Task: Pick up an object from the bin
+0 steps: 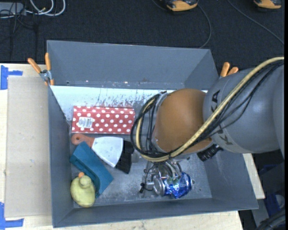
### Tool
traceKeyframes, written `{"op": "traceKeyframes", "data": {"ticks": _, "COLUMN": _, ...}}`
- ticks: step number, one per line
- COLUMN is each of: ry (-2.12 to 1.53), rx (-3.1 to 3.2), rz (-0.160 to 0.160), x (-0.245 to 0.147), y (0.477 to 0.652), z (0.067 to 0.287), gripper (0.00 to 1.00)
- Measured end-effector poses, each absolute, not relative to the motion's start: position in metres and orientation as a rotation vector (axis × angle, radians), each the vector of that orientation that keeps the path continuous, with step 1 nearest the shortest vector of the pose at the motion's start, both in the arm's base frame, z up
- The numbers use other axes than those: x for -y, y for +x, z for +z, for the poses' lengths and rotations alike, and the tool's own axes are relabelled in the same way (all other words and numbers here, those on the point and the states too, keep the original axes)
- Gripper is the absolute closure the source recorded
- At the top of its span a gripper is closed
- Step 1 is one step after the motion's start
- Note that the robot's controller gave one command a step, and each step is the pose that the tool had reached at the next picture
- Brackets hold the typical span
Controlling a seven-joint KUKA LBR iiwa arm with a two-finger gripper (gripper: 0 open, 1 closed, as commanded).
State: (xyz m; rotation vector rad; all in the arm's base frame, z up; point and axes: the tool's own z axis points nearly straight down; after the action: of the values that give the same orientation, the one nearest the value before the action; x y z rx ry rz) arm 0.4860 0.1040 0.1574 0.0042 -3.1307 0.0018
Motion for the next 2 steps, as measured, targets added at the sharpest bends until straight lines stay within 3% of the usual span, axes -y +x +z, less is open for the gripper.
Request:
{"op": "traceKeyframes", "data": {"ticks": 1, "ry": -0.001, "rx": 3.139, "rz": 0.000, "x": -0.104, "y": 0.488, "z": 0.162, "gripper": 0.00}}
{"op": "traceKeyframes", "data": {"ticks": 2, "ry": -0.112, "rx": 3.135, "rz": -0.002, "x": -0.078, "y": 0.494, "z": 0.148, "gripper": 0.00}}
